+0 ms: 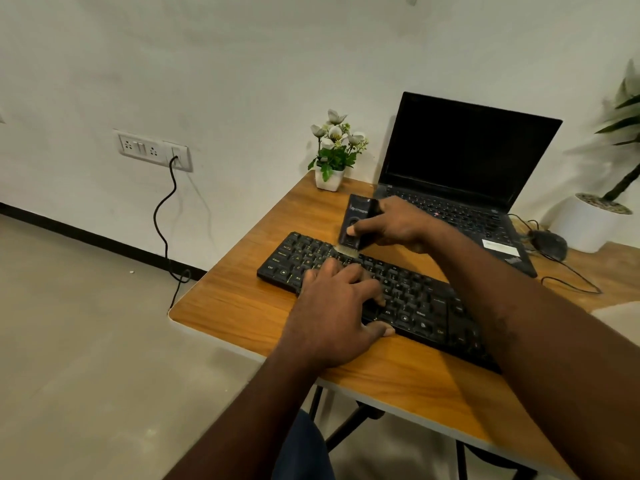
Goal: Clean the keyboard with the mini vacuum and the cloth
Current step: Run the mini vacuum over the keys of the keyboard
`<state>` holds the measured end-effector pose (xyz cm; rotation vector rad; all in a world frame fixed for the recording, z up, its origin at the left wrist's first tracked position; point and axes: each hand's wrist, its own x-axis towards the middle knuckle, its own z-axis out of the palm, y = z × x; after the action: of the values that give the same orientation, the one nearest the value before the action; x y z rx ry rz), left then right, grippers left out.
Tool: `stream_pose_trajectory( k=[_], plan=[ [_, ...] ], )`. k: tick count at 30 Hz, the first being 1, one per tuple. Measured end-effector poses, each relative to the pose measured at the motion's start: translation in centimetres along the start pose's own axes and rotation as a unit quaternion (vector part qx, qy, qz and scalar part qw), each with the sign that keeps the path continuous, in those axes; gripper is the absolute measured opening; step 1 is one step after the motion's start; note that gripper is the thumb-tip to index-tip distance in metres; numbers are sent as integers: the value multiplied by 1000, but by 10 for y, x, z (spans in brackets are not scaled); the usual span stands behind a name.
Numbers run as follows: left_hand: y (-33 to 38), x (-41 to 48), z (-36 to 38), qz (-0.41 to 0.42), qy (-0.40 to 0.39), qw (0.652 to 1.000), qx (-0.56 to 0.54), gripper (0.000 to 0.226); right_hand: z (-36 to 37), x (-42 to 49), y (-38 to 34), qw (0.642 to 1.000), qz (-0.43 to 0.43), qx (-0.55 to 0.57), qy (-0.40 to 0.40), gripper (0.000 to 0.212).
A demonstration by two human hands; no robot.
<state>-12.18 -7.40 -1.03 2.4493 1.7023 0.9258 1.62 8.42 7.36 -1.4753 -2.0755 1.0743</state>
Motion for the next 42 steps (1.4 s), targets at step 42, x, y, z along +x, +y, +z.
stream_pose_trajectory(
  k=[42],
  plan=[
    [16, -7, 2, 50, 35, 994, 93, 53, -62, -246, 85, 989, -52, -60, 128, 42]
  ],
)
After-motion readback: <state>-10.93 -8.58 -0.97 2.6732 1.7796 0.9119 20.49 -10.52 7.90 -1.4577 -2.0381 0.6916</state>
